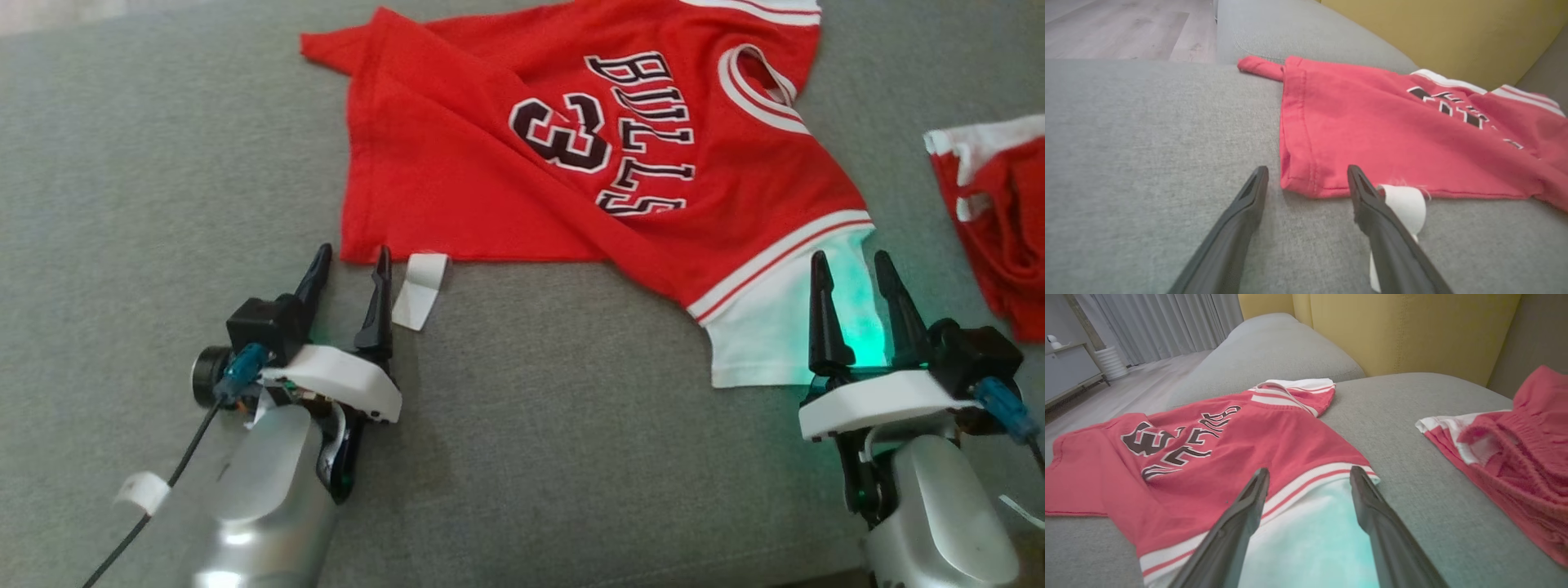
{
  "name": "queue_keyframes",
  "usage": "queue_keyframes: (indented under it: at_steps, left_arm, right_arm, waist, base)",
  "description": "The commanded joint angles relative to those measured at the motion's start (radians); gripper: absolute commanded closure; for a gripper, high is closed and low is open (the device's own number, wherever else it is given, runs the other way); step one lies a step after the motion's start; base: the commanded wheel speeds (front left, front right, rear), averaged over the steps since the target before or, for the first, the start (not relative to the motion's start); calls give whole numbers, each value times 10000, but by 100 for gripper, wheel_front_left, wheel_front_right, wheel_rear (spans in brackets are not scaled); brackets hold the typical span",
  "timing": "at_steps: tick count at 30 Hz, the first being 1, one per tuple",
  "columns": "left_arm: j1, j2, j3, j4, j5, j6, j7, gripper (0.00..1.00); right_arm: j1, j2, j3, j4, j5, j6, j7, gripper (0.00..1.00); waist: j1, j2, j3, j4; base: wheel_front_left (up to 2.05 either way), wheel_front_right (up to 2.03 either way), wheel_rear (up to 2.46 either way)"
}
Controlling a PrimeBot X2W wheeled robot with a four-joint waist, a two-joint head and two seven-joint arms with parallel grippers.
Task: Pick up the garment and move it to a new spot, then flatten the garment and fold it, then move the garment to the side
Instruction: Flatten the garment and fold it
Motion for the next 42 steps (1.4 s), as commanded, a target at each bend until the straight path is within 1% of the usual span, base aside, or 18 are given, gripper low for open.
queue_keyframes:
  at_steps: [1,2,3,4,7,9,12,15,18,22,23,24,28,32,33,38,42]
  left_arm:
    - [-314,87,253,139,56,-32,-51,0]
    - [-375,87,215,398,27,-11,-51,0]
    - [-448,87,162,638,14,6,-51,56]
    - [-517,87,133,824,3,41,-51,100]
    - [-604,87,155,1003,-63,141,-51,100]
    - [-505,87,428,804,-79,404,-51,100]
    - [-73,167,1066,196,138,890,-51,100]
    - [572,412,1796,-468,423,1244,-51,100]
    - [1280,568,2361,-928,742,1496,-51,100]
    - [2073,626,2983,-1268,1085,1822,-51,100]
    - [2220,638,3077,-1340,1186,1816,-51,64]
    - [2359,644,3120,-1433,1334,1806,-51,0]
    - [3010,552,3060,-2253,2045,1889,-51,0]
    - [3786,471,2643,-2931,2734,1788,-51,0]
    - [4007,413,2591,-3098,2796,1868,-51,0]
    - [5008,181,2511,-3624,2538,2040,-51,0]
    - [5359,112,2532,-3818,2252,2157,-51,0]
  right_arm:
    - [-293,-44,226,-236,0,-9,-108,0]
    - [-309,-44,219,-216,12,-9,-108,0]
    - [-327,-44,213,-200,15,-9,-108,0]
    - [-348,-44,209,-186,8,-9,-108,0]
    - [-374,-44,149,-159,-11,-9,-108,0]
    - [-338,-44,120,-138,0,-9,-108,0]
    - [-219,-44,166,-84,29,-9,-108,0]
    - [-90,-44,356,12,72,-9,-108,0]
    - [45,-43,563,112,149,-9,-108,0]
    - [192,-43,854,201,234,-9,-108,0]
    - [216,-43,943,189,234,-9,-109,0]
    - [241,-43,1041,169,221,-9,-109,0]
    - [428,-43,1294,2,62,-9,-109,0]
    - [688,-43,1604,-73,-147,-9,-109,0]
    - [773,-43,1677,-49,-168,-9,-109,0]
    - [1160,-43,2026,420,-213,-9,-109,0]
    - [1264,-43,1935,718,-171,-9,-109,0]
  waist:
    - [-2,0,148,-179]
    - [-2,0,165,-211]
    - [-2,0,175,-233]
    - [-2,0,176,-247]
    - [-2,0,92,-189]
    - [-2,0,-67,-63]
    - [-2,0,-390,217]
    - [-2,0,-736,488]
    - [-2,0,-1089,737]
    - [-2,0,-1441,948]
    - [-2,0,-1498,983]
    - [-2,0,-1568,1017]
    - [-2,0,-1899,1089]
    - [-2,0,-2261,1020]
    - [-2,0,-2372,992]
    - [-2,0,-2789,937]
    - [-2,0,-2887,958]
  base:
    - [0,0,0]
    - [0,0,0]
    - [0,0,0]
    - [0,0,0]
    - [0,0,0]
    - [0,0,0]
    - [0,0,0]
    - [0,0,0]
    - [0,0,0]
    - [0,0,0]
    - [0,0,0]
    - [0,0,0]
    - [0,0,0]
    - [0,0,0]
    - [0,0,0]
    - [0,0,0]
    - [0,0,0]
